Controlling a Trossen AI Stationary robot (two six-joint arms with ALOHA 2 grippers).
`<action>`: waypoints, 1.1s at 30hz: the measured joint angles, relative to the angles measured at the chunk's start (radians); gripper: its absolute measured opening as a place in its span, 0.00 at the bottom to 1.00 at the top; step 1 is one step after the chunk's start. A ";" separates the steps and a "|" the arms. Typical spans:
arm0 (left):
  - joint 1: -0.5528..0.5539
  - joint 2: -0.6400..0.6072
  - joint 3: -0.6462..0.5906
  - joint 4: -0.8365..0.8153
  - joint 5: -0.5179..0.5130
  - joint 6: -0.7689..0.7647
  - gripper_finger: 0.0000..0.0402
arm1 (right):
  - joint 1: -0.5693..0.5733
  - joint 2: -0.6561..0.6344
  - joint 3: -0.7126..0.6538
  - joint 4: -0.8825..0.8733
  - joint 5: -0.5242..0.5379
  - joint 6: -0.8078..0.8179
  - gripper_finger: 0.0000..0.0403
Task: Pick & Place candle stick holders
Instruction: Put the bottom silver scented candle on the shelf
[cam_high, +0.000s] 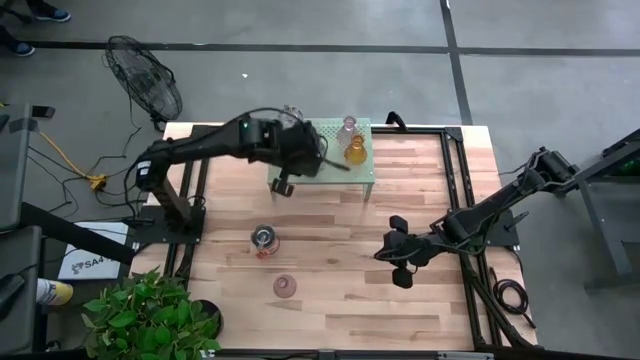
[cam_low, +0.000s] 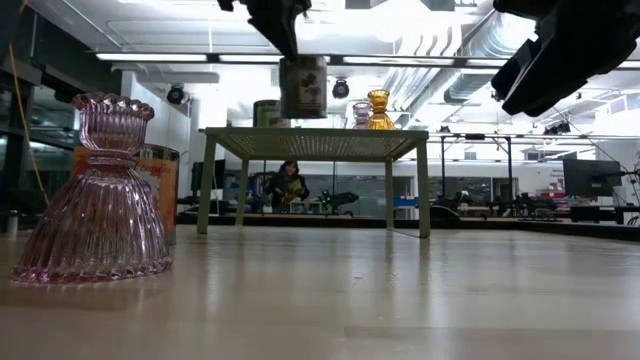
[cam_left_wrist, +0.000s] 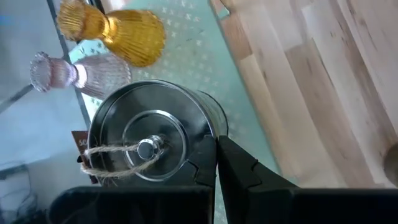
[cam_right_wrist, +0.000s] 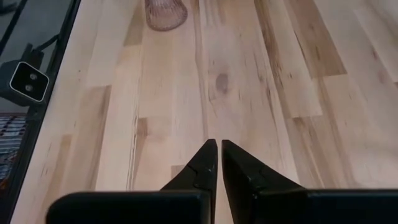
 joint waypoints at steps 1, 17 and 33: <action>0.016 0.000 0.000 0.014 0.018 0.016 0.00 | 0.000 0.000 0.000 0.000 0.000 -0.004 0.04; 0.229 0.010 0.000 0.084 0.246 0.265 0.00 | -0.003 0.001 0.001 -0.001 0.002 -0.026 0.04; 0.318 0.081 0.000 0.119 0.281 0.387 0.00 | -0.032 0.001 0.001 -0.005 0.004 -0.024 0.04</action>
